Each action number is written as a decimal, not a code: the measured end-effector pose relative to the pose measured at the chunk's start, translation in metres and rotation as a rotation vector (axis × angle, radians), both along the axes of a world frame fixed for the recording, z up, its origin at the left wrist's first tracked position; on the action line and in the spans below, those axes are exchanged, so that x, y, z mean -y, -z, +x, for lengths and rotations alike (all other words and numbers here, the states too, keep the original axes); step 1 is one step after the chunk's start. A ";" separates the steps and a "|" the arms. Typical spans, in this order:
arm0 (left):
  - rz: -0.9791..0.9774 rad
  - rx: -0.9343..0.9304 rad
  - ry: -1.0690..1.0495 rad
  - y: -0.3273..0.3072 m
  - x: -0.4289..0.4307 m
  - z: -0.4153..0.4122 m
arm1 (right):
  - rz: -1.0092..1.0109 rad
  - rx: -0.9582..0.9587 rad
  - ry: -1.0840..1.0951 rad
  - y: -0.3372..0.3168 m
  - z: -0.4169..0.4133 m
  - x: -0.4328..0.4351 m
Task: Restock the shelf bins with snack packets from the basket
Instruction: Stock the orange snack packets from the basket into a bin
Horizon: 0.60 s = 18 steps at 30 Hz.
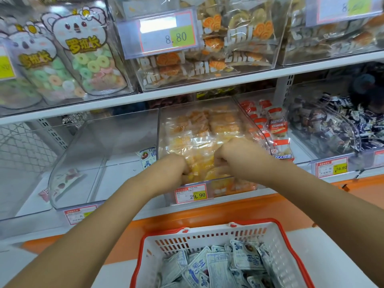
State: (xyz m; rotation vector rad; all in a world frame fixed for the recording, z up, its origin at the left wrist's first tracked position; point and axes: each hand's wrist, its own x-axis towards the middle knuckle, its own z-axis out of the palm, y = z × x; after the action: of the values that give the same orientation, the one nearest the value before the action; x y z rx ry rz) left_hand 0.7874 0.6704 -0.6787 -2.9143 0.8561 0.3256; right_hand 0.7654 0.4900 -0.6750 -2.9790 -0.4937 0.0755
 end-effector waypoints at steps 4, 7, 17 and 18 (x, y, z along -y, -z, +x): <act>-0.105 0.040 -0.050 0.001 -0.022 -0.010 | 0.225 0.128 -0.068 -0.021 0.007 -0.008; -0.104 0.085 -0.024 0.010 -0.027 -0.013 | 0.189 -0.028 -0.166 -0.008 0.018 -0.027; -0.031 0.021 -0.038 0.051 -0.023 0.003 | -0.098 0.044 -0.288 0.007 0.038 -0.043; -0.074 0.099 -0.033 0.048 -0.026 -0.004 | -0.123 0.018 -0.275 0.007 0.038 -0.043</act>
State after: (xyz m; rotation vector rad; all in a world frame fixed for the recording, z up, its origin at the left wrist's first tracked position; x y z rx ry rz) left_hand 0.7833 0.6959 -0.7269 -2.9862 0.8234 0.1534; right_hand 0.8034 0.5331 -0.6824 -3.0101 -0.9303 0.1073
